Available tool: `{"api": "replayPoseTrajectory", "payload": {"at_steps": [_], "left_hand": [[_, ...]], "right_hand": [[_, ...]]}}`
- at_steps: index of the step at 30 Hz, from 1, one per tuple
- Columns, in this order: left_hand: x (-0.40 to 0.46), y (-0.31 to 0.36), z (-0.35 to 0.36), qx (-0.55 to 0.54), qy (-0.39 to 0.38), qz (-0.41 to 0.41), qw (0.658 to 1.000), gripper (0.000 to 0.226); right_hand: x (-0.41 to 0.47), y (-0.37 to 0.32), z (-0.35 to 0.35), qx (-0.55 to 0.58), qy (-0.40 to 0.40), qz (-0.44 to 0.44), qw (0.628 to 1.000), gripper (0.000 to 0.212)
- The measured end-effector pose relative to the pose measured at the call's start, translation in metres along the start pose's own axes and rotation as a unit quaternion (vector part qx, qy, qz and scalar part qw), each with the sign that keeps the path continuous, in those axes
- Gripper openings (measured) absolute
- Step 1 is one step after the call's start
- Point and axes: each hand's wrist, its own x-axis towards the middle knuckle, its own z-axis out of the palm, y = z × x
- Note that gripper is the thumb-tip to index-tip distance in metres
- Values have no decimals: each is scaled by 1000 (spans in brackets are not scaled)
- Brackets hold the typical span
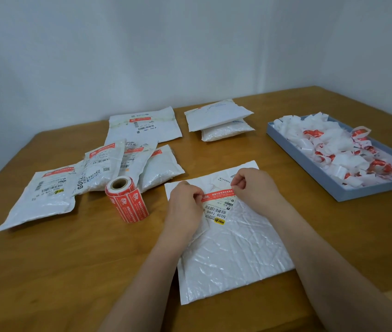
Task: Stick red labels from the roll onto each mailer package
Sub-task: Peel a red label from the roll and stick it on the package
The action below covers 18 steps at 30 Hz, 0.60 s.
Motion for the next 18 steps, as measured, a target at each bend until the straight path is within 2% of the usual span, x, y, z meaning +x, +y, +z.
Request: {"api": "replayPoseTrajectory", "payload": {"at_steps": [5,10,14,18], "left_hand": [[-10,3,-4,38,-24,43,998,30],[-19,2,-2,34,-26,50,998,28],[-26,0,-4,-44,2,15,999,31],[-32,3,-5,-16,-19,56,998,42]], "right_hand": [[-11,-3,7,-122,7,-56,991,24],[-41,2,17,-81,60,-106,989,30],[-49,0,18,-111,46,-127,985,36],[-50,4,19,-137,41,-139,980,40]]}}
